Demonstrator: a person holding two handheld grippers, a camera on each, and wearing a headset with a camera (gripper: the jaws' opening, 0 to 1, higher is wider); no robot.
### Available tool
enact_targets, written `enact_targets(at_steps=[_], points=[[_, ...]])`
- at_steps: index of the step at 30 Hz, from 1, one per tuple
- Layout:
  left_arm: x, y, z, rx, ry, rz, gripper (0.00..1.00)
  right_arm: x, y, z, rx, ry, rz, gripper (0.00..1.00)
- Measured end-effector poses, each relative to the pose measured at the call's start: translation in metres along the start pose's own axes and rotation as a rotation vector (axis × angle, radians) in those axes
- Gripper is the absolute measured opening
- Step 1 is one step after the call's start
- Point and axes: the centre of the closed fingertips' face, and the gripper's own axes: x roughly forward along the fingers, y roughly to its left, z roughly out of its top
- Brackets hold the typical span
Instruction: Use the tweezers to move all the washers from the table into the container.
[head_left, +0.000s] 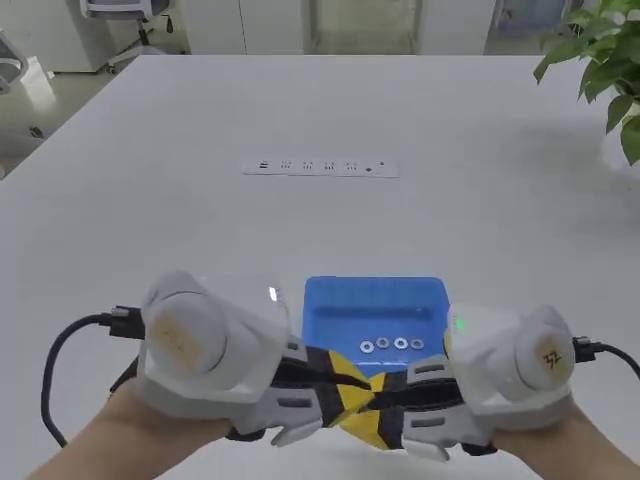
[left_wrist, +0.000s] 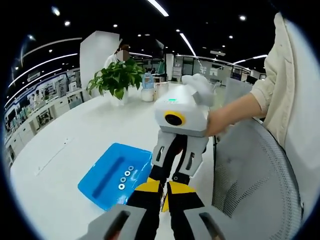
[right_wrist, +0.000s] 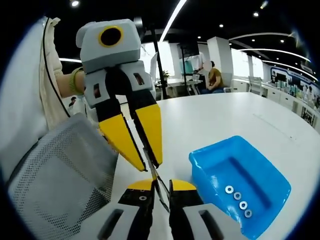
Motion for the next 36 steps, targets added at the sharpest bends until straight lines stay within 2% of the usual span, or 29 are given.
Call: enact_targets(at_steps=[2,5,6,9,11,14,18,21,23,26,30,34,36], points=[[-0.001,-0.002,0.002,-0.035,-0.023,-0.007,0.12,0.0,-0.003,0.001,0.024,-0.012,-0.01,0.06],[-0.006,0.003,0.004,-0.085,-0.07,0.042,0.25,-0.003,-0.011,0.002,0.08,-0.04,-0.044,0.05],[-0.009,0.005,0.003,-0.111,-0.088,0.065,0.29,-0.006,-0.016,0.002,0.115,-0.055,-0.072,0.05],[-0.02,0.007,-0.001,-0.186,-0.133,0.103,0.37,-0.01,-0.024,0.0,0.22,-0.084,-0.098,0.04],[-0.028,0.007,-0.007,-0.229,-0.156,0.132,0.4,-0.013,-0.029,0.0,0.286,-0.117,-0.107,0.03],[-0.039,0.002,-0.02,-0.27,-0.16,0.158,0.41,-0.017,-0.03,0.004,0.335,-0.161,-0.101,0.03],[-0.054,0.001,-0.034,-0.356,-0.188,0.224,0.41,-0.027,-0.03,0.022,0.433,-0.277,-0.064,0.03],[-0.064,0.003,-0.041,-0.411,-0.216,0.283,0.45,-0.034,-0.029,0.036,0.437,-0.314,-0.046,0.03],[-0.068,0.004,-0.044,-0.42,-0.22,0.312,0.46,-0.038,-0.027,0.048,0.428,-0.343,-0.035,0.03],[-0.072,0.004,-0.046,-0.43,-0.229,0.327,0.47,-0.042,-0.03,0.063,0.413,-0.376,-0.035,0.03],[-0.076,0.006,-0.044,-0.431,-0.25,0.353,0.48,-0.036,-0.034,0.073,0.364,-0.353,-0.052,0.03],[-0.08,0.009,-0.042,-0.423,-0.269,0.378,0.51,-0.035,-0.044,0.086,0.373,-0.396,-0.067,0.03],[-0.081,0.01,-0.041,-0.427,-0.279,0.385,0.53,-0.036,-0.054,0.091,0.387,-0.416,-0.094,0.03]])
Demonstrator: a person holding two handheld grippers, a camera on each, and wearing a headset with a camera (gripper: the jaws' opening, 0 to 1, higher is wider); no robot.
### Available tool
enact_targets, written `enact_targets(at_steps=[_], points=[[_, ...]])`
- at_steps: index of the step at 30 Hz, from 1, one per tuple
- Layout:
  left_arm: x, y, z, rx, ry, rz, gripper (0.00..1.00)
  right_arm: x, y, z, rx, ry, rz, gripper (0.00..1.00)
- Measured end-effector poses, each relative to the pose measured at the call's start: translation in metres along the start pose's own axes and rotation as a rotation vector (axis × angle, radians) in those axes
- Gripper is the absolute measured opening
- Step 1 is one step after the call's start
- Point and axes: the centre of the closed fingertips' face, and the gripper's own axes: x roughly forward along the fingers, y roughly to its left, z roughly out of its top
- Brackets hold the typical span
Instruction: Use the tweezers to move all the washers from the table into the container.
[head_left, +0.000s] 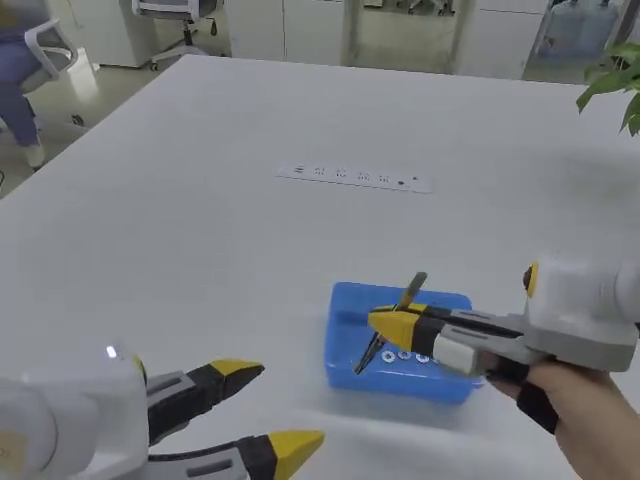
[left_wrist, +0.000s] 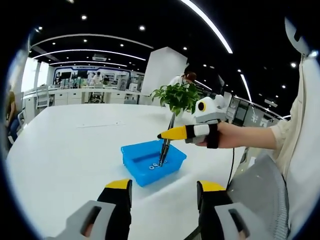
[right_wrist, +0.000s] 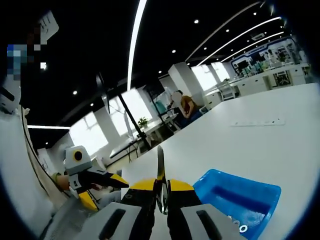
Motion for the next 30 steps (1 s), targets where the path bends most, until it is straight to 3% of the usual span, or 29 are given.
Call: enact_targets(at_steps=[2,7,15,21,30], points=[[-0.001,0.0,0.0,-0.009,-0.006,-0.002,0.54,0.002,-0.014,0.008,0.003,-0.027,-0.065,0.03],[-0.003,0.003,0.001,-0.02,-0.016,0.006,0.59,0.006,-0.039,0.012,0.016,-0.035,-0.135,0.03],[-0.005,0.008,0.013,-0.063,-0.079,0.009,0.72,0.015,-0.072,-0.02,0.017,0.082,-0.245,0.03],[-0.005,0.013,0.016,-0.043,-0.084,0.045,0.85,0.019,-0.076,-0.031,-0.022,0.13,-0.262,0.04],[-0.004,0.017,0.012,-0.022,-0.06,0.073,0.93,0.013,-0.075,-0.028,-0.093,0.142,-0.265,0.04]])
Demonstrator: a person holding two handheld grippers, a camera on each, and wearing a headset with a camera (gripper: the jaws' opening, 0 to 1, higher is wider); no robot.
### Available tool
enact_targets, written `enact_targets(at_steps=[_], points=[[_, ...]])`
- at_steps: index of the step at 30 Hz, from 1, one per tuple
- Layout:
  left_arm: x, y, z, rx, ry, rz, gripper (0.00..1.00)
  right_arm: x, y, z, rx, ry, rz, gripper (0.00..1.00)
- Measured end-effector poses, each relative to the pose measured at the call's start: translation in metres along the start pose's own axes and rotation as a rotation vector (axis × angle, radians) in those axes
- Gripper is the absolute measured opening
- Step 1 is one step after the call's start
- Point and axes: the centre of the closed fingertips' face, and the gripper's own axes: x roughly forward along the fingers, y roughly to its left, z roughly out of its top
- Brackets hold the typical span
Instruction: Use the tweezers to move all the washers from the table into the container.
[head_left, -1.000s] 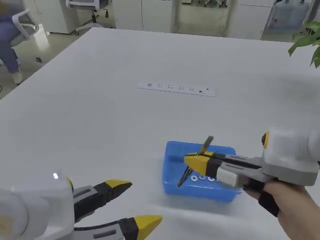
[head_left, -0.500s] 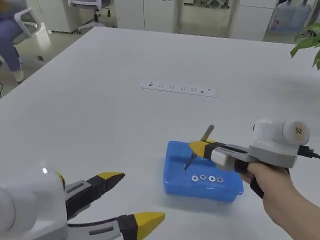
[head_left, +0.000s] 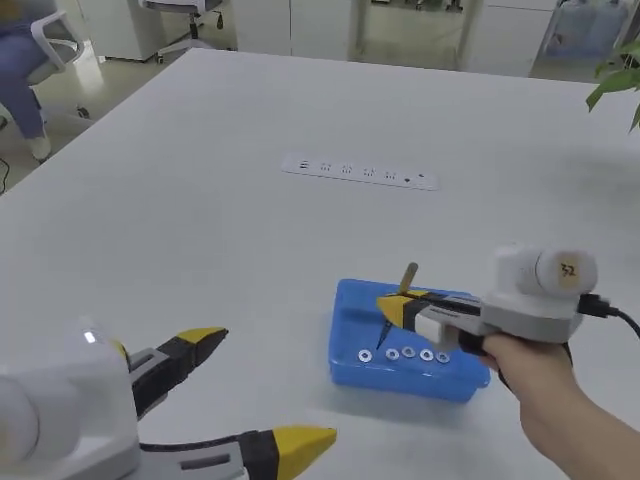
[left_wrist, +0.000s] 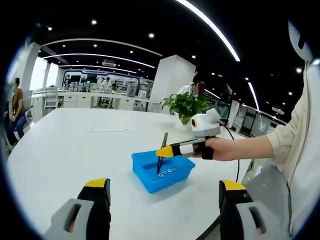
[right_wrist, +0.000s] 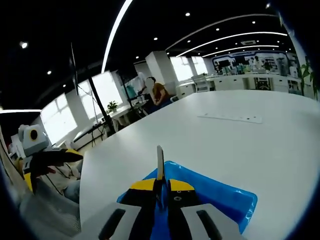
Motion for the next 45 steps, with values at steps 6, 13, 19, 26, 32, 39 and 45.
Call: enact_targets(at_steps=[6,13,19,26,32,39,45], points=[[0.002,-0.003,0.003,0.016,-0.004,-0.004,0.97,-0.019,0.004,0.003,-0.045,-0.027,-0.007,0.04],[0.006,-0.007,0.004,0.036,0.007,-0.014,0.99,-0.047,0.014,0.015,-0.075,-0.085,-0.022,0.04],[0.011,-0.016,0.005,0.048,0.02,-0.055,0.92,-0.068,0.025,0.017,-0.098,-0.109,-0.016,0.04],[0.018,-0.032,0.009,0.106,0.051,-0.141,0.65,-0.076,0.049,-0.01,-0.151,-0.034,0.041,0.04],[0.027,-0.054,0.008,0.191,0.09,-0.254,0.36,-0.077,0.065,-0.037,-0.183,0.049,0.081,0.04],[0.041,-0.074,0.0,0.254,0.167,-0.35,0.02,-0.078,0.08,-0.056,-0.255,0.131,0.117,0.04],[0.047,-0.084,-0.004,0.323,0.218,-0.409,0.0,-0.079,0.086,-0.073,-0.369,0.234,0.118,0.04]])
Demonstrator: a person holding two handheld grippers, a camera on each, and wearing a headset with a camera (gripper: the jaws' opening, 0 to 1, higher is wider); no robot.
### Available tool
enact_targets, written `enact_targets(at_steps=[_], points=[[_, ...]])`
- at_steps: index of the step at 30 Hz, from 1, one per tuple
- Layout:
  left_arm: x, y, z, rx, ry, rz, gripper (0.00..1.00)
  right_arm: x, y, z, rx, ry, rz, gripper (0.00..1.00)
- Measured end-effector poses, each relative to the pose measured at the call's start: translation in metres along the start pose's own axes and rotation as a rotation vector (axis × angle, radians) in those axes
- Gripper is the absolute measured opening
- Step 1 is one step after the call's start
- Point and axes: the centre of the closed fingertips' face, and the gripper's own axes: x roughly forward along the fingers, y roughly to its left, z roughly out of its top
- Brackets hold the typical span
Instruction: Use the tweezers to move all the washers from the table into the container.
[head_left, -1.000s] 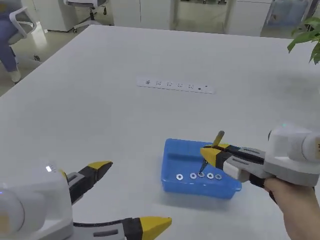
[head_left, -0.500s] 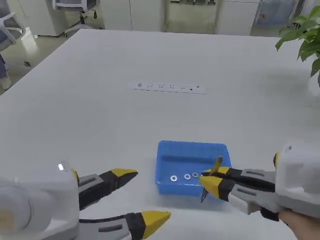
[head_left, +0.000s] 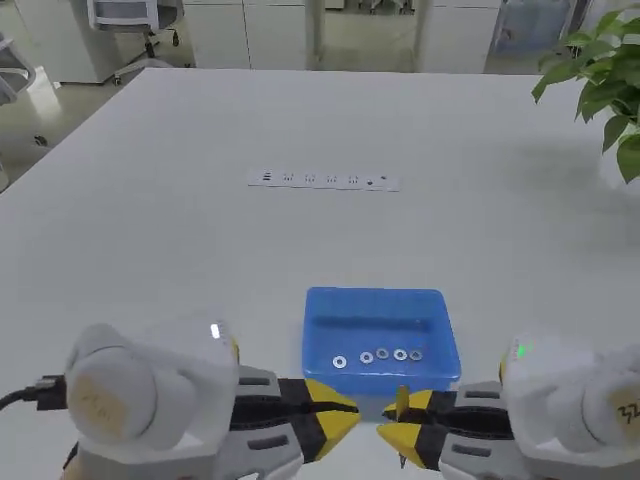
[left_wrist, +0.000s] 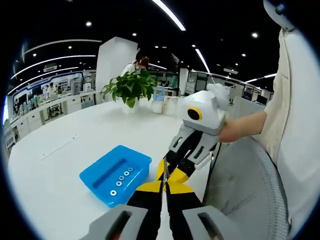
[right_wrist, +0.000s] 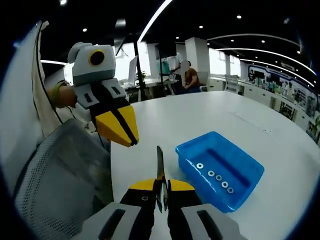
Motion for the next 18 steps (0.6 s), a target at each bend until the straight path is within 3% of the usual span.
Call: enact_targets(at_steps=[4,7,8,11,15,18], points=[[0.005,-0.002,0.001,0.037,0.028,-0.019,0.0,0.005,0.006,-0.011,-0.112,0.092,0.001,0.04],[0.01,-0.003,0.001,0.04,0.041,-0.029,0.05,0.009,0.01,-0.013,-0.132,0.109,0.012,0.04],[0.013,-0.007,-0.003,0.045,0.065,-0.047,0.06,0.01,0.011,-0.013,-0.133,0.109,0.013,0.04],[0.017,-0.01,-0.01,0.094,0.11,-0.051,0.04,0.011,0.01,-0.015,-0.175,0.14,0.013,0.04],[0.02,-0.012,-0.013,0.11,0.132,-0.055,0.02,0.012,0.011,-0.021,-0.238,0.19,0.01,0.04],[0.021,-0.013,-0.019,0.135,0.176,-0.06,0.0,0.013,0.012,-0.024,-0.25,0.204,0.011,0.04]])
